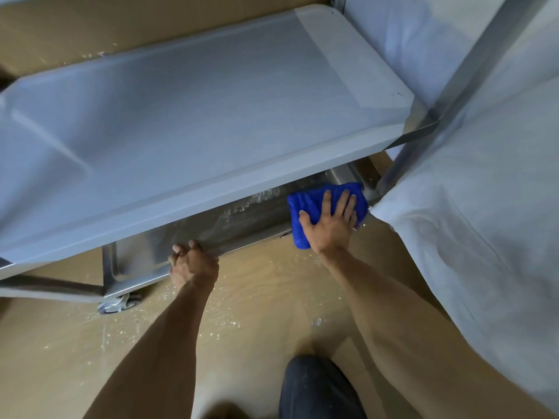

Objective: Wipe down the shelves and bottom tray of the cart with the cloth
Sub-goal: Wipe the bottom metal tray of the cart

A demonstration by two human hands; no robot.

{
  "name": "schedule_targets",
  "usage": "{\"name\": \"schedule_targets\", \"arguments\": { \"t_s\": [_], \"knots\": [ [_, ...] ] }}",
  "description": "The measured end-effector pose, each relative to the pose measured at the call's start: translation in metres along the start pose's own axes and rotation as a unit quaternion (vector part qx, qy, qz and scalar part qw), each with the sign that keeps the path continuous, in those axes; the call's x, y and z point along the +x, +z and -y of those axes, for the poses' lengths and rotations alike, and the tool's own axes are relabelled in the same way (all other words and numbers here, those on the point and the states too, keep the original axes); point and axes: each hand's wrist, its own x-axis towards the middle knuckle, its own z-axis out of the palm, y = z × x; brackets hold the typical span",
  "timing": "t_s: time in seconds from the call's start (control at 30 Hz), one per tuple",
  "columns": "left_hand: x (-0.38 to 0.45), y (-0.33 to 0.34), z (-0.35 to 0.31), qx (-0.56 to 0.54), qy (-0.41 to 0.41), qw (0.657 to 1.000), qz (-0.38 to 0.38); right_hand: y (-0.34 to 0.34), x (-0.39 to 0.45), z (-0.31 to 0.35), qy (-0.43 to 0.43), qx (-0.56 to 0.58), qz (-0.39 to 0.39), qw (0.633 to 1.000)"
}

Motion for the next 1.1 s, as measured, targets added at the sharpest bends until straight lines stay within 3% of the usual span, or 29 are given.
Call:
{"name": "schedule_targets", "arguments": {
  "t_s": [0.07,0.13,0.2,0.27,0.33,0.4,0.47,0.53,0.6,0.7,0.77,0.83,0.9,0.93,1.0,1.07,1.1],
  "knots": [
    [-0.001,-0.006,0.002,-0.012,0.009,0.999,0.029,0.004,-0.025,0.028,-0.031,0.027,0.016,0.999],
    [-0.007,-0.016,0.0,-0.067,0.029,0.996,0.057,0.012,-0.045,0.062,-0.033,0.086,-0.015,0.996],
    [-0.02,-0.029,-0.008,-0.15,0.041,0.987,0.028,0.008,-0.054,0.089,0.013,0.16,-0.04,0.986],
    [-0.041,-0.043,-0.018,-0.249,0.005,0.968,-0.009,-0.008,-0.059,0.106,0.055,0.241,-0.019,0.969],
    [-0.055,-0.051,-0.026,-0.347,-0.033,0.937,0.006,-0.019,-0.066,0.113,0.112,0.326,0.019,0.939],
    [-0.064,-0.054,-0.028,-0.402,-0.034,0.914,0.05,-0.028,-0.073,0.116,0.223,0.461,0.059,0.857],
    [-0.07,-0.053,-0.029,-0.417,-0.028,0.904,0.088,-0.033,-0.079,0.114,0.336,0.621,0.071,0.705],
    [-0.074,-0.048,-0.035,-0.433,-0.023,0.893,0.123,-0.045,-0.093,0.112,0.382,0.73,0.107,0.557],
    [-0.088,-0.051,-0.043,-0.421,0.019,0.894,0.152,-0.056,-0.104,0.105,0.38,0.778,0.102,0.489],
    [-0.108,-0.047,-0.055,-0.34,0.101,0.915,0.192,-0.067,-0.103,0.093,0.377,0.774,0.059,0.505],
    [-0.114,-0.04,-0.061,-0.353,0.09,0.916,0.166,-0.071,-0.08,0.077,0.367,0.685,0.018,0.629],
    [-0.112,-0.03,-0.058,-0.358,0.018,0.927,0.107,-0.081,-0.052,0.056,0.326,0.561,-0.041,0.76],
    [-0.107,-0.029,-0.045,-0.326,-0.08,0.941,0.04,-0.085,-0.024,0.039,0.243,0.462,-0.08,0.849],
    [-0.104,-0.03,-0.034,-0.315,-0.125,0.941,0.011,-0.085,-0.011,0.03,0.193,0.415,-0.069,0.887],
    [-0.092,-0.036,-0.008,-0.304,-0.204,0.93,-0.039,-0.071,0.008,0.011,0.08,0.242,0.047,0.966],
    [-0.081,-0.045,0.014,-0.288,-0.257,0.919,-0.083,-0.059,0.013,-0.002,-0.007,0.016,0.165,0.986],
    [-0.076,-0.05,0.025,-0.275,-0.276,0.916,-0.098,-0.05,0.013,-0.004,-0.034,-0.028,0.176,0.983]
  ]
}}
